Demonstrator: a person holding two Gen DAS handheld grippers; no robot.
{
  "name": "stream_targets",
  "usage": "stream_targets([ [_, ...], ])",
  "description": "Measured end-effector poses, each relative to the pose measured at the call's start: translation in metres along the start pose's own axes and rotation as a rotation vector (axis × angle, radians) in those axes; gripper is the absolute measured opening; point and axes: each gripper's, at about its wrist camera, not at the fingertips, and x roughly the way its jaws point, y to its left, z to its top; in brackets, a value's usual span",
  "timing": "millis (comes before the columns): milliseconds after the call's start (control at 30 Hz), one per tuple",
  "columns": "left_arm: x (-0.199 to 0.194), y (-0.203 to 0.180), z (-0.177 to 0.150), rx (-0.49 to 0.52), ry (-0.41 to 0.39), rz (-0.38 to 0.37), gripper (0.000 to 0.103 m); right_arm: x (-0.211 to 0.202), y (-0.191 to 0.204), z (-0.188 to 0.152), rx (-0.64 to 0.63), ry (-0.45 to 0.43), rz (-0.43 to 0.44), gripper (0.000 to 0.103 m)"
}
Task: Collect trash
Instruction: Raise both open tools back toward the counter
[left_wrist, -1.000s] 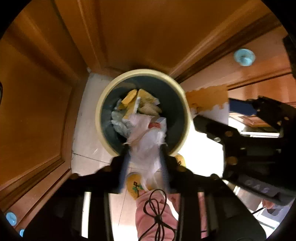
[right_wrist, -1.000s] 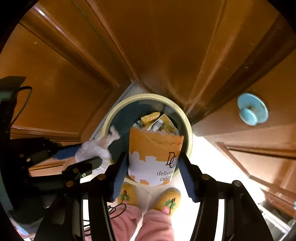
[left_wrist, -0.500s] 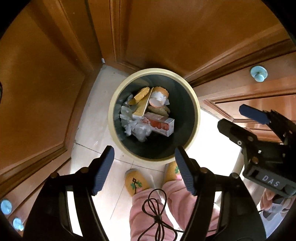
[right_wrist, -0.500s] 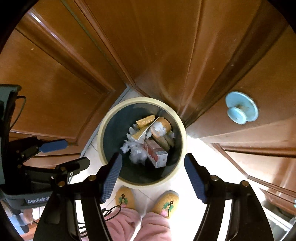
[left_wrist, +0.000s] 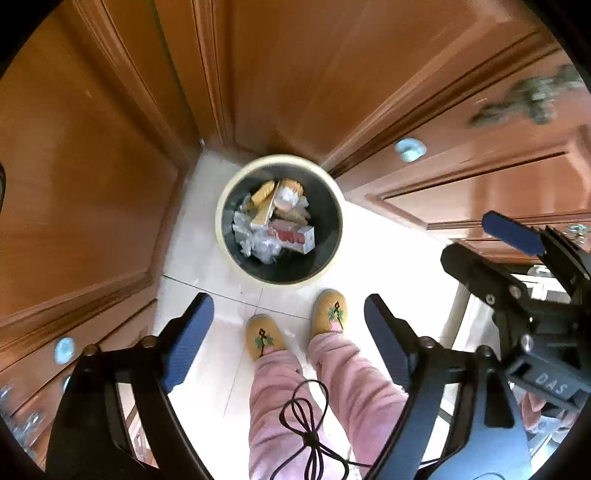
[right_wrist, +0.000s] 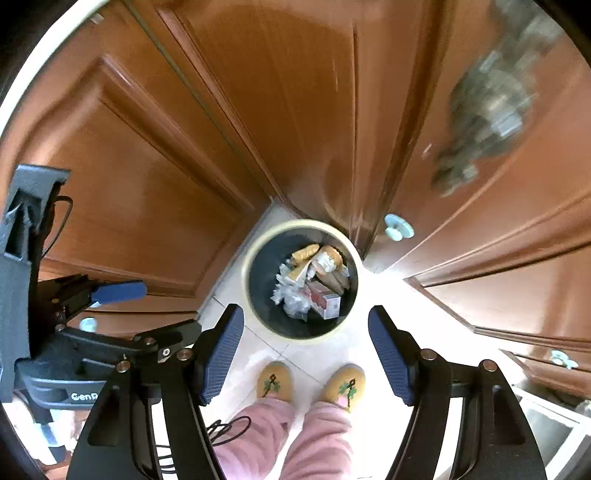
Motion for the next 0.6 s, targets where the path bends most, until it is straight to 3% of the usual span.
stream_targets([
  [300,-0.141,-0.045,0.001,0.061,-0.132,-0.008,0.089,-0.156,0.013,0.008,0.052,-0.129,-0.005,0.071],
  [467,-0.224,-0.071,0.01,0.094,-0.27,-0.009,0.093,-0.253,0.009,0.024,0.081,-0.247,-0.008,0.072],
  [600,-0.282,-0.089,0.021,0.111,-0.38,0.019,0.094,-0.316,0.012,0.035,0.076,-0.363,-0.031,0.08],
])
